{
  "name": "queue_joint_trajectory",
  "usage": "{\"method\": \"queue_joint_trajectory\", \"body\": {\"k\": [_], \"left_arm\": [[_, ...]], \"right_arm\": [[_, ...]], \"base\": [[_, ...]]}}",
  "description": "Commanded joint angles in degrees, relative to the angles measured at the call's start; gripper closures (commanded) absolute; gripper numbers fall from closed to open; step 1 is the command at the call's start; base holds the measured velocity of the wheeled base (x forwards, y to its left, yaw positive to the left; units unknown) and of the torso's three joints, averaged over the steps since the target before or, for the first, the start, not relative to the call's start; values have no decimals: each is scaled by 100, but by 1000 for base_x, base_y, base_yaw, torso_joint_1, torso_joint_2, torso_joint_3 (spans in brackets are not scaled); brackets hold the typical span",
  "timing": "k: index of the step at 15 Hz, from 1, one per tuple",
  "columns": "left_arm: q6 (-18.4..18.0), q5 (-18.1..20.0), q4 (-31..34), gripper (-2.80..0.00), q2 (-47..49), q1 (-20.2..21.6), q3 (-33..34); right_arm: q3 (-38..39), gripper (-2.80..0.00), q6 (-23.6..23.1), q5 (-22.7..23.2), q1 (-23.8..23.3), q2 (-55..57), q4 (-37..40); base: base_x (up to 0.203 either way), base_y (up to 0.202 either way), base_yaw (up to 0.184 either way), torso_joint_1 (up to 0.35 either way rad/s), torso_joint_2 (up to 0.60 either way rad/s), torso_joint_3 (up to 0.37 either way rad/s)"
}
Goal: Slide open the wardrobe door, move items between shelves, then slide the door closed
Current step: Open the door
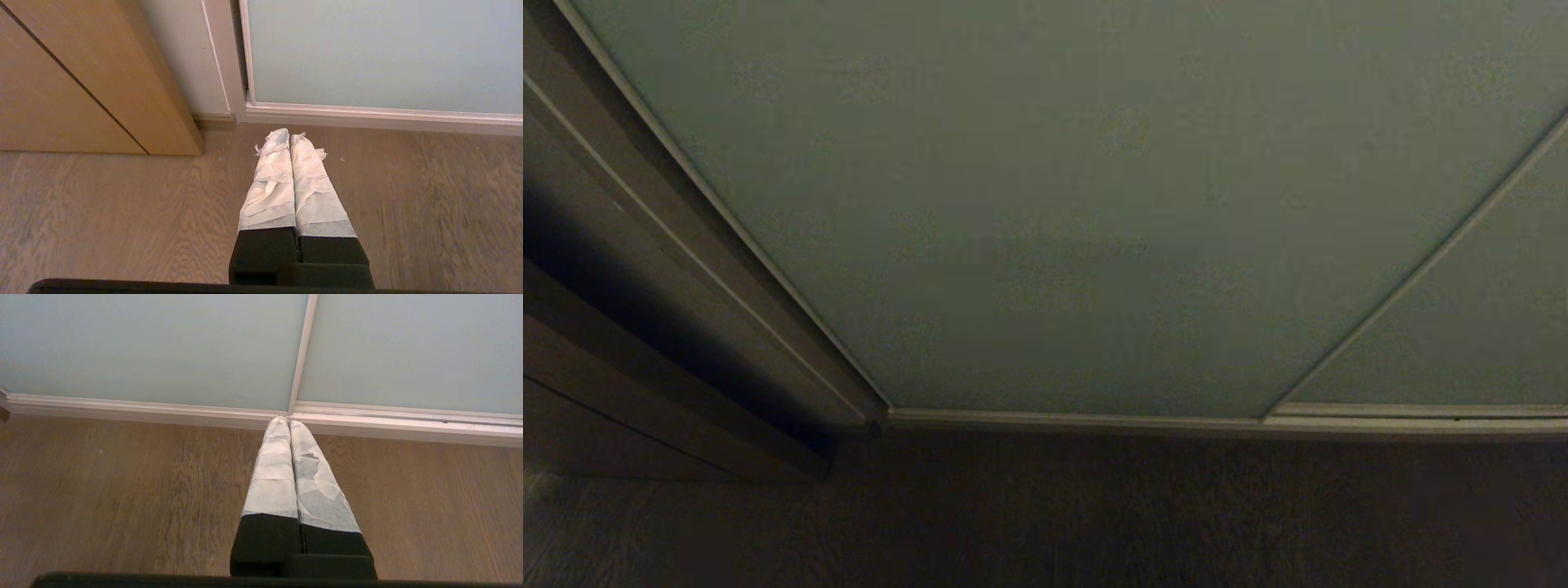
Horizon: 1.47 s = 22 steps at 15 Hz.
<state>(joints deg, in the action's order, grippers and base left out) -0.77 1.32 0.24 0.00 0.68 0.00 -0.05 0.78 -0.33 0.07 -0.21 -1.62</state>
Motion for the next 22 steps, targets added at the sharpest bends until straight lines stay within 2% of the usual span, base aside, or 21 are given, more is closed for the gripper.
{"method": "queue_joint_trajectory", "body": {"k": [1,4,6,9,11,13,17,22], "left_arm": [[-11,-18,11,0,9,2,0],[1,-54,-16,0,9,2,0],[-41,-65,-102,0,10,6,-276],[-57,-157,-125,0,229,9,-1481],[-52,-543,-218,0,904,-12,-2375],[-53,-810,-1009,0,1690,-20,-2809],[2,-1108,-3184,0,3658,33,-3513],[132,-1449,-4830,0,5880,376,-4765]], "right_arm": [[-3,0,2,-2,1,3,-5],[-4,0,2,-2,1,3,-5],[1,0,2,-2,1,3,-5],[-4,0,2,-4,1,5,-5],[4,0,2,-2,1,3,-5],[5,0,2,-2,1,3,-5],[-4,0,2,-2,1,3,-5],[1,0,2,-2,1,3,-5]], "base": [[0,0,0,0,0,0],[0,0,0,0,0,0],[0,0,0,0,0,0],[0,0,0,0,0,0],[0,0,0,0,0,0],[0,0,0,0,0,0],[0,0,0,0,0,0],[0,0,0,0,0,0]]}}
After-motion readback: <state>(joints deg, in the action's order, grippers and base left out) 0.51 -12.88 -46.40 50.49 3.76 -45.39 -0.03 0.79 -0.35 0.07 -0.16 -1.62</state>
